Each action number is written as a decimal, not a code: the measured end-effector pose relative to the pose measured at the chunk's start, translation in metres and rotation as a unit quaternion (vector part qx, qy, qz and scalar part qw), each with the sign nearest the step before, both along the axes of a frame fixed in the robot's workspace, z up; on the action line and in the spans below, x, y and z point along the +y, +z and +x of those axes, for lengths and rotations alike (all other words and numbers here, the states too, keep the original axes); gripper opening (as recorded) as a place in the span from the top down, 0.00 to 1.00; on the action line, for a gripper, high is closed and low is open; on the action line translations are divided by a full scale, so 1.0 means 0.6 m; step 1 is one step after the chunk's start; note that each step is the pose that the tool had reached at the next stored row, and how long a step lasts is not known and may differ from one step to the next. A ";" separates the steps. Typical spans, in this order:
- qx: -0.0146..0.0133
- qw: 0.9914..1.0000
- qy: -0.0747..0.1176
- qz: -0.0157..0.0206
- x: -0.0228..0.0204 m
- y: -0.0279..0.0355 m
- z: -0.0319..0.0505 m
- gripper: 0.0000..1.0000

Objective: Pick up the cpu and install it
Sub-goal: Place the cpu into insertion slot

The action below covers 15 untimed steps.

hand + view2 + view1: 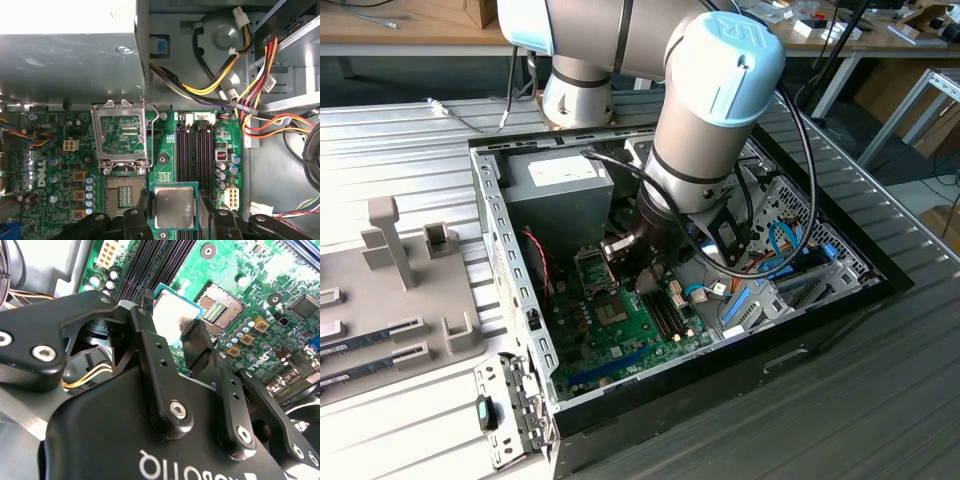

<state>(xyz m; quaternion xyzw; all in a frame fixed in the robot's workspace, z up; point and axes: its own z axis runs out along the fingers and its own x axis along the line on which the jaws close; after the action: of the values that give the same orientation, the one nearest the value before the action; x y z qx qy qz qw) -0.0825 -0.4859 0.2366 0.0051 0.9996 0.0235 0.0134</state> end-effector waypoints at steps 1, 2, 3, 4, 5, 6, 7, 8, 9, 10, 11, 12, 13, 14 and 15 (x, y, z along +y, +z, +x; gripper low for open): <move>0.000 1.000 0.000 0.000 0.0000 -0.001 0.000 0.53; 0.000 1.000 0.000 0.000 0.0000 -0.002 0.000 0.53; 0.000 1.000 0.000 0.000 0.0000 -0.002 0.000 0.53; 0.000 1.000 0.000 0.000 0.0000 -0.002 0.000 0.53; 0.000 1.000 0.000 0.000 0.0000 -0.002 0.000 0.53; 0.000 1.000 0.000 0.000 0.0000 -0.002 0.000 0.53; 0.000 1.000 0.000 0.000 0.0000 -0.003 0.000 0.53; 0.000 1.000 0.000 0.000 0.0000 -0.003 0.000 0.53; 0.000 1.000 0.000 0.000 0.0000 -0.003 0.000 0.53; 0.000 1.000 0.000 0.000 0.0000 -0.003 0.000 0.53; 0.000 1.000 0.000 0.000 0.0000 -0.004 0.000 0.53; 0.000 1.000 0.000 0.000 0.0000 -0.005 0.000 0.53; 0.000 1.000 0.000 0.000 0.0000 -0.005 0.000 0.53; 0.000 1.000 0.000 0.000 0.0000 -0.005 0.000 0.53; 0.000 1.000 0.000 0.000 0.0000 -0.006 0.000 0.53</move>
<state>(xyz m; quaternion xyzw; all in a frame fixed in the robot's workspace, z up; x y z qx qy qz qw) -0.0825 -0.4859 0.2332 0.0051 0.9996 0.0235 0.0134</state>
